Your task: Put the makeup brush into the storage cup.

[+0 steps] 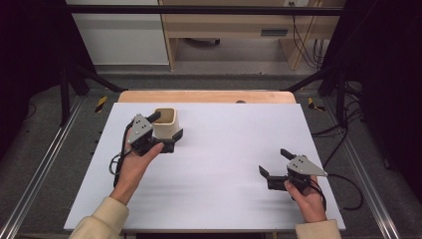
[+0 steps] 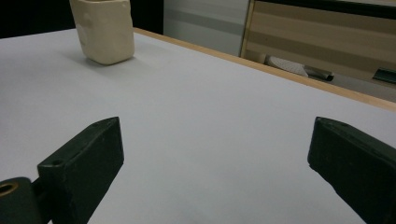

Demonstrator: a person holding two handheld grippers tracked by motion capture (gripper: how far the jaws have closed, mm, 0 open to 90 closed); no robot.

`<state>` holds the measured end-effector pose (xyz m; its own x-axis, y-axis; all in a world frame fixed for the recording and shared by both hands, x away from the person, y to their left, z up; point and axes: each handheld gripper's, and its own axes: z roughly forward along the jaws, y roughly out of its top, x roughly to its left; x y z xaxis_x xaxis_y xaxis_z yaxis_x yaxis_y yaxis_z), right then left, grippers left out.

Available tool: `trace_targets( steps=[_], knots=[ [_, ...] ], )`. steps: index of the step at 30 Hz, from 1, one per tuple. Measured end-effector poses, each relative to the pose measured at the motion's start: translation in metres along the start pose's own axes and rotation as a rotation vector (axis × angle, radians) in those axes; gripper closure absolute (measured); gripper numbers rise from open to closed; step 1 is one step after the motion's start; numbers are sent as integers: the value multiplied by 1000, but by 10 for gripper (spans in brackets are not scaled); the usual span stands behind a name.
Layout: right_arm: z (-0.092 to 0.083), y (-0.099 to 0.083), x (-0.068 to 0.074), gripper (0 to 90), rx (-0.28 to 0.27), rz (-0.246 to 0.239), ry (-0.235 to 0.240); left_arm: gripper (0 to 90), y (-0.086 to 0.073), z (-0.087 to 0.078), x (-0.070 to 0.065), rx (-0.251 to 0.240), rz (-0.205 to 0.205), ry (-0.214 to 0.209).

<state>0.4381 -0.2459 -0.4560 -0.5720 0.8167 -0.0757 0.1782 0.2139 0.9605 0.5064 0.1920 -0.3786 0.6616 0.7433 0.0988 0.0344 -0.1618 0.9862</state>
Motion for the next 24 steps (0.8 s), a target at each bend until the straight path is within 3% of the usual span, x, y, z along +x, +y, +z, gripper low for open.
trace_targets(
  steps=[10, 24],
  knots=[
    [0, 0, 0, 39, 2, 0, -1, 10, 4, 2, -13, 8, 11, -51],
    [-1, 0, 0, 38, -1, -5, 4, 11, -3, 0, -29, 16, -13, -96]
  ],
)
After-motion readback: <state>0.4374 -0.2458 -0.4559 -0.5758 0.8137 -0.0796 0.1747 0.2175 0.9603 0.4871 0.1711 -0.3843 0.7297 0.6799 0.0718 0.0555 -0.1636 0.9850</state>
